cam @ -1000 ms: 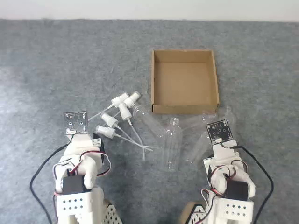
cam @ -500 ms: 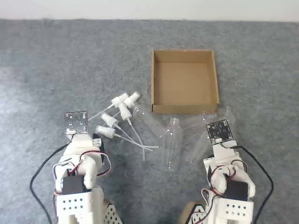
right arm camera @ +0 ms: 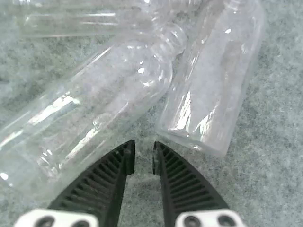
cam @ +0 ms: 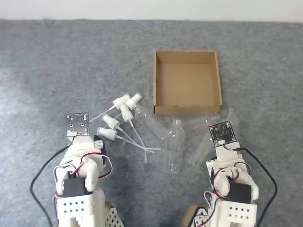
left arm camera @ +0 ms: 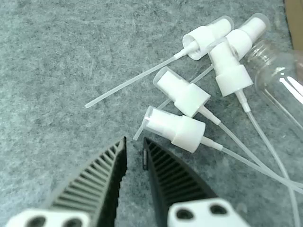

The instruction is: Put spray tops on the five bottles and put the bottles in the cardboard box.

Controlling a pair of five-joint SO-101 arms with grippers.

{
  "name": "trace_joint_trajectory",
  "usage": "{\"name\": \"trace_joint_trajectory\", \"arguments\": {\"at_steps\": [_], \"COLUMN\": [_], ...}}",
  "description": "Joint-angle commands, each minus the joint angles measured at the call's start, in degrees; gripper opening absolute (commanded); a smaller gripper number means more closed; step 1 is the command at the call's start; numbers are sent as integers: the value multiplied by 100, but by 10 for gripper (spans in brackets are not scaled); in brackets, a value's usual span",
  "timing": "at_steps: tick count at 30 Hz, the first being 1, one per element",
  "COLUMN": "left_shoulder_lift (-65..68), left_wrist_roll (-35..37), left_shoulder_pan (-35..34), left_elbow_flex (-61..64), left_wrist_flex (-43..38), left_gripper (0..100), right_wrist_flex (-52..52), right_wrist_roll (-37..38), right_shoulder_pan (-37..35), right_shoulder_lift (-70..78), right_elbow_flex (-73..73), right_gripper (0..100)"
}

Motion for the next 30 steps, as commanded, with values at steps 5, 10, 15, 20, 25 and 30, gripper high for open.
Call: {"name": "trace_joint_trajectory", "arguments": {"at_steps": [5, 10, 15, 20, 25, 30], "left_shoulder_lift": [-53, -53, -53, -53, -53, -53], "left_wrist_roll": [0, 0, -9, -9, -9, -9], "left_shoulder_pan": [0, 0, 26, 35, 26, 26], "left_elbow_flex": [-31, -31, -31, -31, -31, -31], "left_wrist_flex": [18, 18, 18, 18, 26, 26], "left_gripper": [55, 55, 55, 55, 55, 55], "right_wrist_flex": [40, 40, 40, 40, 40, -224], "right_wrist_roll": [35, 35, 35, 35, 35, 44], "right_shoulder_pan": [31, 31, 31, 22, 22, 242], "right_shoulder_lift": [-84, -84, -84, -84, -84, -92], "right_elbow_flex": [141, 141, 141, 141, 141, 88], "right_gripper": [46, 46, 46, 46, 48, 46]}}
